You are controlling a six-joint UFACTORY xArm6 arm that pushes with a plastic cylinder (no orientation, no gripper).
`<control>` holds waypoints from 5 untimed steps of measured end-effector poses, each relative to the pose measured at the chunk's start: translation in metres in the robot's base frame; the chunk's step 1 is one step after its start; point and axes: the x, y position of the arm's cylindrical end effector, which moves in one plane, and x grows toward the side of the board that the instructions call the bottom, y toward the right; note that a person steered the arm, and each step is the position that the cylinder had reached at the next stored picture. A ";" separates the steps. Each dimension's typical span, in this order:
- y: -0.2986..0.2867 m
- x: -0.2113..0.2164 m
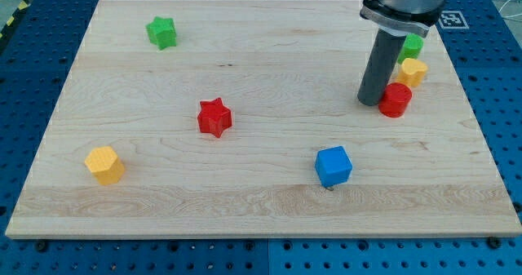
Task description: Push red circle bottom of yellow heart
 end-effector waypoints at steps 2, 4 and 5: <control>0.001 0.013; 0.005 0.017; 0.007 0.017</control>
